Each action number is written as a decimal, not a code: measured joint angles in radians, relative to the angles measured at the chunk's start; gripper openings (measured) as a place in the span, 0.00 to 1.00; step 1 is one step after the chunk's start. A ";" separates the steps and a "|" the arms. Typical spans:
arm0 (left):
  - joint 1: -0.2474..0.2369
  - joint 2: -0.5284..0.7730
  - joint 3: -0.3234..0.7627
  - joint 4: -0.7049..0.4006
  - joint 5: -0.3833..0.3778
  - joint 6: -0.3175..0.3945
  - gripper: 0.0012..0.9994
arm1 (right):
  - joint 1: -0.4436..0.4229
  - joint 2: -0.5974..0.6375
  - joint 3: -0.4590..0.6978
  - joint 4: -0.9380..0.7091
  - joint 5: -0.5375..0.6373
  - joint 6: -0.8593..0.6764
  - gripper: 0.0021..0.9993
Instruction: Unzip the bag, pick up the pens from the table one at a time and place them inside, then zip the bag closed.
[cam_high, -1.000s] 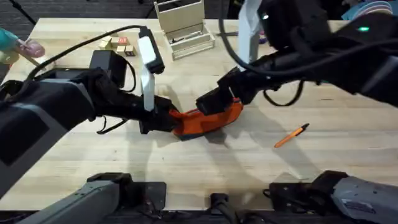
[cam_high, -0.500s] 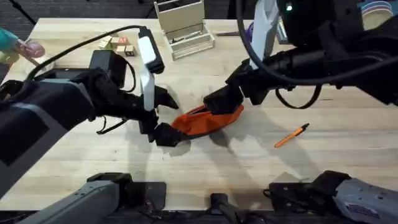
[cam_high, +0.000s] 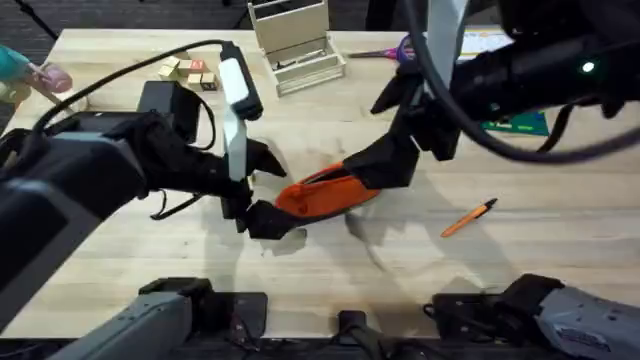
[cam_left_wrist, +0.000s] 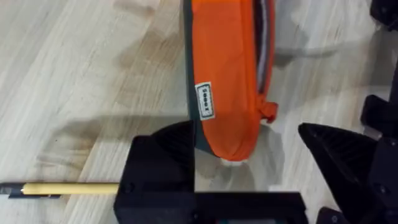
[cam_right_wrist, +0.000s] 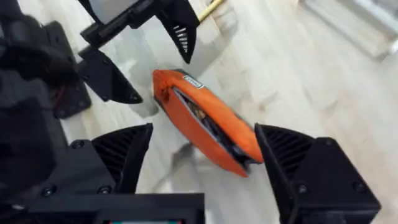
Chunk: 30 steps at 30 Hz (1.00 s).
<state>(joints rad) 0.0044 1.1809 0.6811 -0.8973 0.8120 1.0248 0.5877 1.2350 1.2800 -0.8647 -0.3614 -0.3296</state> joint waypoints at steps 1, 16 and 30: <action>0.000 -0.019 0.000 -0.010 0.000 0.000 0.99 | 0.000 0.000 0.008 -0.003 0.000 -0.030 1.00; 0.000 -0.358 0.000 -0.057 0.000 0.000 0.99 | 0.000 0.000 0.019 -0.004 0.006 -0.678 1.00; 0.000 -0.462 0.000 -0.059 -0.015 0.001 0.99 | 0.000 0.000 0.019 -0.055 0.007 -0.742 0.97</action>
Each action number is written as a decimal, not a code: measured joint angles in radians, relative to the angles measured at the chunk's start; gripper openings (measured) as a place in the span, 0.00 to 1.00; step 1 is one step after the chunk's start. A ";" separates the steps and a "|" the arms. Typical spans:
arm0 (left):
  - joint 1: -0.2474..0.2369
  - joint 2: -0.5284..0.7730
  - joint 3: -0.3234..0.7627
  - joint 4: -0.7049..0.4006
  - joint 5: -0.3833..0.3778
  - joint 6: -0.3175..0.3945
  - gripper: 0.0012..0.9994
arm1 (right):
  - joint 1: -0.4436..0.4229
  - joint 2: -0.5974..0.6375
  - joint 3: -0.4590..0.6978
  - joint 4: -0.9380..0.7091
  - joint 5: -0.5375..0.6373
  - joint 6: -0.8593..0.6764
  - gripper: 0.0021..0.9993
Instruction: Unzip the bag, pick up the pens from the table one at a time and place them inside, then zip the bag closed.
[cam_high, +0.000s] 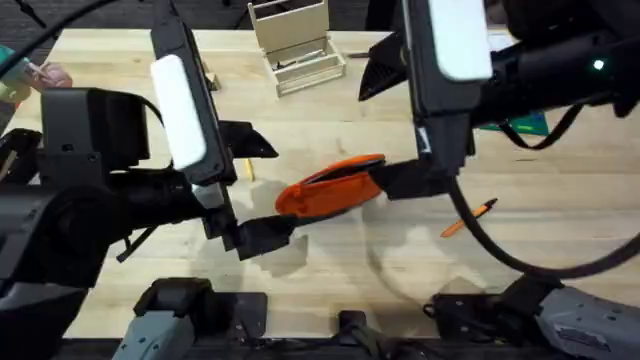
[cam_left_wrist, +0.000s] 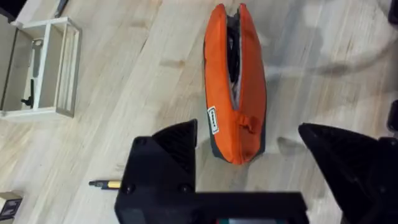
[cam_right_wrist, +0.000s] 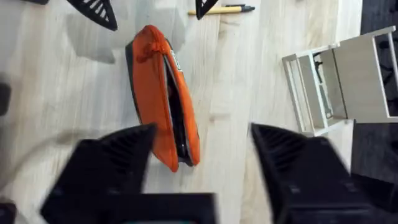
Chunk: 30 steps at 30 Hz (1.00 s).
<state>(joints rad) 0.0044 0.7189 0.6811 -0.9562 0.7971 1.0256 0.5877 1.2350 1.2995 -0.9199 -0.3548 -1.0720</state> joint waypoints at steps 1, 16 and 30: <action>0.000 0.000 0.000 -0.001 -0.001 0.000 0.99 | 0.000 0.000 0.000 0.000 0.000 -0.003 0.88; 0.000 0.000 0.000 -0.001 -0.005 0.000 0.99 | 0.000 0.056 0.001 -0.047 0.000 -0.001 0.03; 0.000 0.000 0.000 -0.001 -0.005 0.000 0.99 | 0.000 0.213 0.001 -0.046 0.000 0.028 0.03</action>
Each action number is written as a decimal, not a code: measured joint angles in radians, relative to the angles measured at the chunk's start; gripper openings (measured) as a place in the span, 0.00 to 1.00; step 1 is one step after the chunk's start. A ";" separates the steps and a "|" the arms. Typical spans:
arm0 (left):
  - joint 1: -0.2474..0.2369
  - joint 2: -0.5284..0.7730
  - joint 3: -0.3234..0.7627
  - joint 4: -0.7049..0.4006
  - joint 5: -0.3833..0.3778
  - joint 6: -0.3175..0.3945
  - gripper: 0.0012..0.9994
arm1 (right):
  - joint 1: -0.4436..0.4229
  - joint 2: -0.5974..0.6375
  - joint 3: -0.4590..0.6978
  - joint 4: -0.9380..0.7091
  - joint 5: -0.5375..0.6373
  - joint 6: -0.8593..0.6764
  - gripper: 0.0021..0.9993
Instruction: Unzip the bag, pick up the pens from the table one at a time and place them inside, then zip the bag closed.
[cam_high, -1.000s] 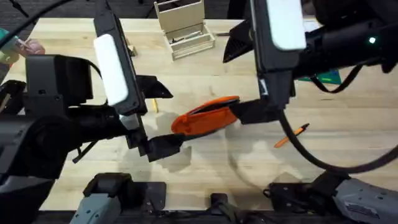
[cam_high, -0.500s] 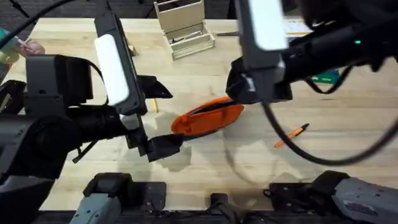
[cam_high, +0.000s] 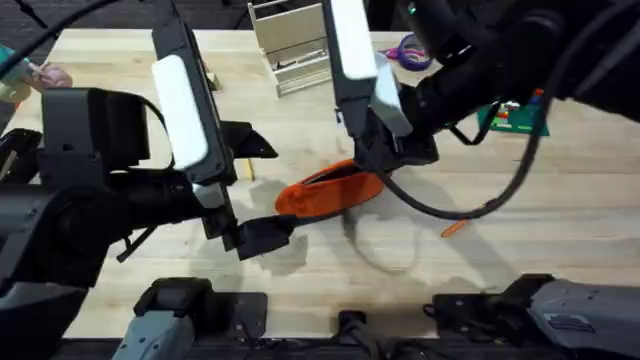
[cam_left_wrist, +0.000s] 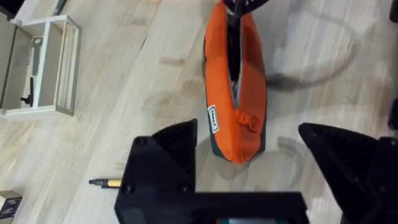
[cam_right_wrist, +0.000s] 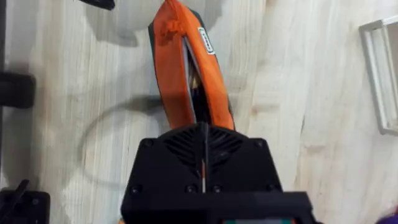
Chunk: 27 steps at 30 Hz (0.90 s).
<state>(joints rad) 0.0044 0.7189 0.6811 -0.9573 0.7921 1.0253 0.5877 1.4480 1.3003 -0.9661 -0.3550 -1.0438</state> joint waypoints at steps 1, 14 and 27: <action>0.000 0.000 0.000 0.000 0.000 0.000 0.99 | 0.000 0.006 0.000 0.000 0.000 0.000 0.03; 0.000 0.000 0.000 0.000 0.000 0.000 0.99 | 0.002 0.124 0.000 0.000 -0.030 0.004 0.03; 0.000 0.000 0.000 0.000 0.000 0.000 0.99 | 0.005 0.197 0.000 0.012 -0.035 0.004 0.03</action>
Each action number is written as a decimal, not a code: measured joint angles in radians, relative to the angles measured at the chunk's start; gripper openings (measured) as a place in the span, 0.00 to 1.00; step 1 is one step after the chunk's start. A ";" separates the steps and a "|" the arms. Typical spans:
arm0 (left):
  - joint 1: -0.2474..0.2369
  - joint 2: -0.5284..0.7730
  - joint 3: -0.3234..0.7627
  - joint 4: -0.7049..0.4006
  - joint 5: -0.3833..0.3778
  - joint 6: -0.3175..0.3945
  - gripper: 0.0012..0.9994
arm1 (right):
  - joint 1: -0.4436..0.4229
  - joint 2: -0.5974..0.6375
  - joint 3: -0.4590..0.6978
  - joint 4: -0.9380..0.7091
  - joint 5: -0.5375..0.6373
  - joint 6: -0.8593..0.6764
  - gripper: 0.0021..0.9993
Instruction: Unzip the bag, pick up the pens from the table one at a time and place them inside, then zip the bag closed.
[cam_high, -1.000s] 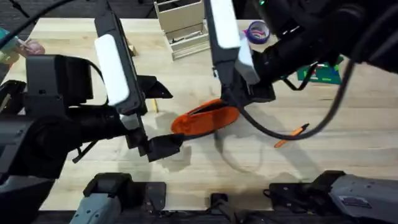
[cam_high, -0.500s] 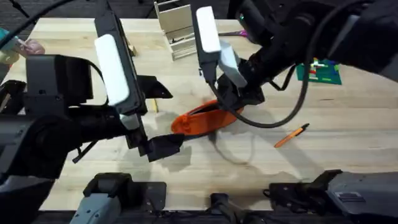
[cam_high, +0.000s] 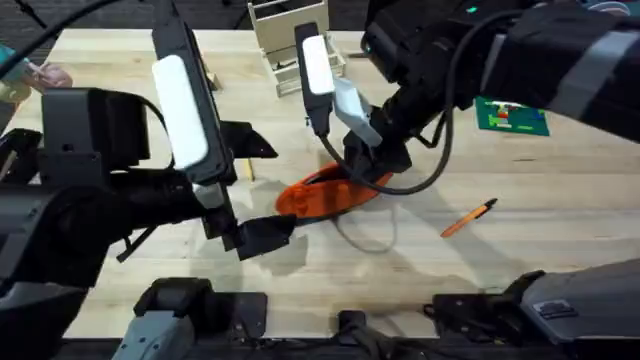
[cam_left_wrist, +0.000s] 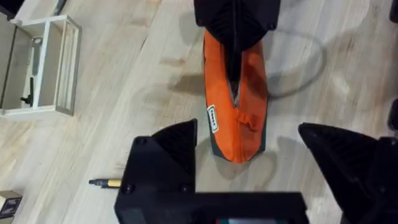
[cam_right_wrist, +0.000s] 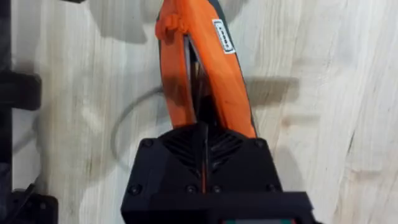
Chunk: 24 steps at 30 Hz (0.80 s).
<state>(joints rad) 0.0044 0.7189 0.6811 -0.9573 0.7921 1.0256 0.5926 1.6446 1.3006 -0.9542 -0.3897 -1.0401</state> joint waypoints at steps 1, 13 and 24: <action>0.000 0.000 0.000 0.000 0.000 0.000 0.99 | 0.000 0.006 0.000 0.004 0.000 0.000 0.03; 0.000 0.000 0.000 0.000 0.000 0.000 0.99 | 0.001 0.090 0.000 0.026 -0.004 0.000 0.03; 0.000 0.000 0.000 0.000 0.000 0.000 0.99 | 0.001 0.090 0.000 0.025 -0.007 0.004 0.79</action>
<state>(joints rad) 0.0044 0.7189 0.6811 -0.9573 0.7921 1.0256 0.5934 1.7348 1.3006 -0.9296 -0.3965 -1.0359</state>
